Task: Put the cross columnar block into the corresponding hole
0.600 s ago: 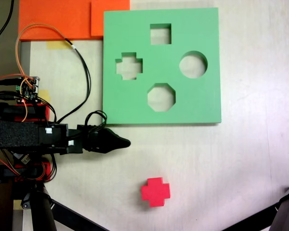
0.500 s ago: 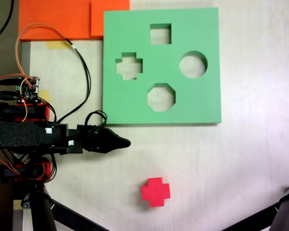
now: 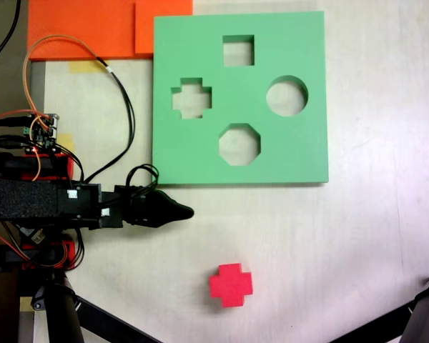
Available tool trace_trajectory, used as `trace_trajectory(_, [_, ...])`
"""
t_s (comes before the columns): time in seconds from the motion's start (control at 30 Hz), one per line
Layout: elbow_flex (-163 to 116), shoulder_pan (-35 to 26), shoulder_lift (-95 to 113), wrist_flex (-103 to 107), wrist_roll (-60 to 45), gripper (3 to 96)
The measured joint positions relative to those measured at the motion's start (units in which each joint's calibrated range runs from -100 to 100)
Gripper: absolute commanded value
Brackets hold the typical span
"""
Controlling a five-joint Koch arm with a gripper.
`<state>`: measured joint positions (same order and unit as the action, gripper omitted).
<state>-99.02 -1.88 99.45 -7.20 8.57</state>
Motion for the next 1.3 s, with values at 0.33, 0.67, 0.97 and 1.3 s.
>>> trace_trajectory(0.33, [-0.1,1.9,0.0,0.0,7.4,48.7])
trace_trajectory(0.67, [11.9,6.1,-0.1,17.9,31.9,47.9])
trace_trajectory(0.97, [50.5,6.3,-0.3,62.2,35.9,47.0])
trace_trajectory(1.3, [81.1,8.2,-22.3,81.4,32.7,63.0])
